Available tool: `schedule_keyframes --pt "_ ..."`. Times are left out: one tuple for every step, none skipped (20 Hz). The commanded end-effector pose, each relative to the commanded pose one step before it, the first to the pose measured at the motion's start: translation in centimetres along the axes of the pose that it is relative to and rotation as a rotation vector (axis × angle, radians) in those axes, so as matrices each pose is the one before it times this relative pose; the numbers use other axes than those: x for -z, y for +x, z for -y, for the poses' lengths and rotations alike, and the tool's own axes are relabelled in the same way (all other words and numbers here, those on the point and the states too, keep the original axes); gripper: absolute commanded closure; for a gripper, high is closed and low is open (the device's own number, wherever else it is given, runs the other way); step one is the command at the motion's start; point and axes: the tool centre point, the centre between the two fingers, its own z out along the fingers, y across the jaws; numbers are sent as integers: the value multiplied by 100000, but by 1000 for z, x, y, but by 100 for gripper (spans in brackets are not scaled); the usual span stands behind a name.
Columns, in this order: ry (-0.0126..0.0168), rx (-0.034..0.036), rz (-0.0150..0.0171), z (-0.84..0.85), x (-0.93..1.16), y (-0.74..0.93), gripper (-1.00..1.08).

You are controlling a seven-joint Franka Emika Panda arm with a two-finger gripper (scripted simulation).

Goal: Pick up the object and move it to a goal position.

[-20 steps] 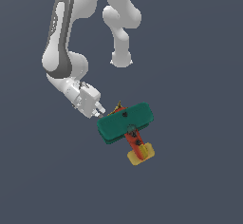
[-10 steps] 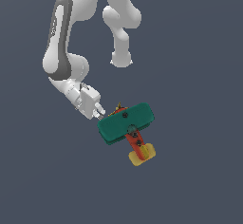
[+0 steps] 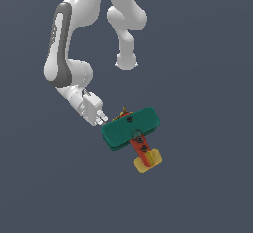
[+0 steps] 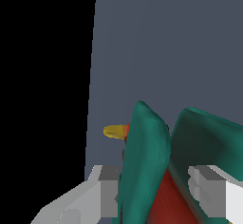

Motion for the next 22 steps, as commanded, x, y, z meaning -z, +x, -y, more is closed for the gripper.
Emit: schedule_keyframes --pt "908 -242 -1949 -262 172 374 -20" --pt "266 -79 -599 -85 54 115 -20" --pt "233 -69 -531 -75 49 102 -20" --pt "201 -60 -462 -65 43 89 -20" --pt "168 -50 -391 -55 36 75 -20" --pt "136 -40 -319 -45 28 61 -20" --pt "107 -32 -253 -35 25 49 -20" --pt "73 -22 -173 -26 13 32 -20" --pt "46 -14 -110 -15 11 21 -20" --pt "19 -6 -45 -4 9 10 -20" --pt "-118 -1 208 10 -8 -41 -20" --pt "0 0 0 -1 -57 0 -20" --pt "0 0 0 -2 -171 -2 -20" --pt "0 0 0 -3 -286 -5 -20" --pt "27 -9 -40 2 -374 4 -20" --pt "28 -17 -36 0 -491 -5 -20" --pt "39 -34 -46 -1 -572 -12 -20" --pt "38 -41 -41 -3 -490 -15 -20" --pt "0 0 0 7 -405 -35 -20" --pt "36 -46 -36 -6 -263 -6 -20" --pt "0 0 0 4 -174 -18 -20" --pt "0 0 0 1 -58 -6 -20"
